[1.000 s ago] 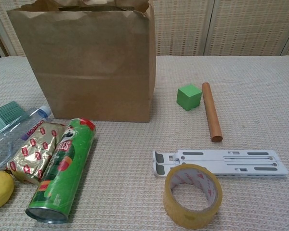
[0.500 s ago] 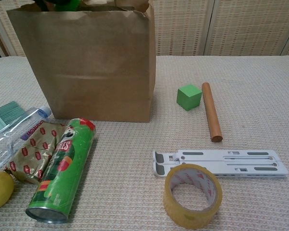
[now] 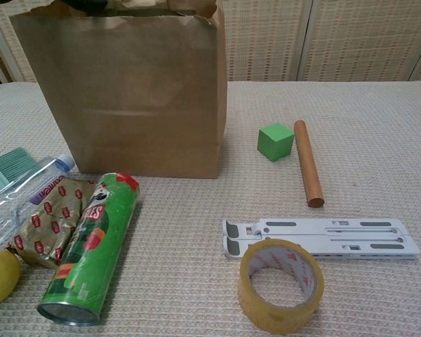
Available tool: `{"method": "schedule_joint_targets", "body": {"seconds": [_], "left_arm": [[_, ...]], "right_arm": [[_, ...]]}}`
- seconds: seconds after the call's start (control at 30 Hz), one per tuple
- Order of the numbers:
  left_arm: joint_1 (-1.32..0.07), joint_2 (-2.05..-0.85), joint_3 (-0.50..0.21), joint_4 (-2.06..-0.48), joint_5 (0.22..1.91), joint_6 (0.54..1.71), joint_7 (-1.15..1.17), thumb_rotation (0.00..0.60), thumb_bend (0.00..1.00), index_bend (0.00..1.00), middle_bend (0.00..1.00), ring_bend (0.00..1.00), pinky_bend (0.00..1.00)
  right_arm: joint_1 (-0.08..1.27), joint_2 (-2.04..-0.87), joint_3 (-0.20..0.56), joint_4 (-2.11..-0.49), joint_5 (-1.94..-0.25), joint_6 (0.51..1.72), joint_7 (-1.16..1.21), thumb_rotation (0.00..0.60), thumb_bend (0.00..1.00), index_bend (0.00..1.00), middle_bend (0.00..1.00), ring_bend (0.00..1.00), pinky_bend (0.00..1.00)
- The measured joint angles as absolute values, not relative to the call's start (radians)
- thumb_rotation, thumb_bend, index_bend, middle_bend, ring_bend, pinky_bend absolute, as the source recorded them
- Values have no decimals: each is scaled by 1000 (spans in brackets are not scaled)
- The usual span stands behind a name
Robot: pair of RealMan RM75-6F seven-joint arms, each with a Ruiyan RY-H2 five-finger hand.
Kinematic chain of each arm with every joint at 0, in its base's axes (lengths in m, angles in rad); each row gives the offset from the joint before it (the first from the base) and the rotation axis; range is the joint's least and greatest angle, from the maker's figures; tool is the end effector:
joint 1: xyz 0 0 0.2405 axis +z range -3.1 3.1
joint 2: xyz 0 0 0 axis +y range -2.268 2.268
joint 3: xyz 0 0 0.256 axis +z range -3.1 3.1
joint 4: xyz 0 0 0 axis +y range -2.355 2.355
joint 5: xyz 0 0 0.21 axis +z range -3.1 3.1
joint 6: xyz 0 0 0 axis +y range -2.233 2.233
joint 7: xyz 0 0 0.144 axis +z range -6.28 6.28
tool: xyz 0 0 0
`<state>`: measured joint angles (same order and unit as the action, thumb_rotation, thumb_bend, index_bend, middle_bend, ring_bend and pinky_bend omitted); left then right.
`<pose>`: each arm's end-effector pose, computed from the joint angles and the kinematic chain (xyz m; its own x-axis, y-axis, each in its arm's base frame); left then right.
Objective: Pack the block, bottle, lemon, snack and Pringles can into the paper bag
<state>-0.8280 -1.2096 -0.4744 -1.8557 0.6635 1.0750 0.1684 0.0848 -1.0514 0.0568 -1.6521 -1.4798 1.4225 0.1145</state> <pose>-0.0768 0.3857 0.1247 -0.0879 0.1378 0.9865 0.9834 -0.1457 0.1080 -0.3136 -0.1820 0.1709 0.3105 -0.0545 0.9490 -0.9501 0.0156 0.3117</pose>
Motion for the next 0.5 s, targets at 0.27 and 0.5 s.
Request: {"method": "schedule_joint_targets", "body": {"seconds": [0.27, 0.5], "left_arm": [[-777, -1149, -461, -1911, 675, 1091, 131, 600, 454, 98, 41, 57, 232], [-678, -1092, -431, -1939, 733, 1159, 72, 600, 556, 377, 390, 383, 540]], "right_arm": [[83, -1052, 55, -1653, -1481, 1424, 112, 600, 92, 0, 0, 0, 33], [83, -1050, 52, -1655, -1482, 1420, 113, 600, 92, 0, 0, 0, 33]]}}
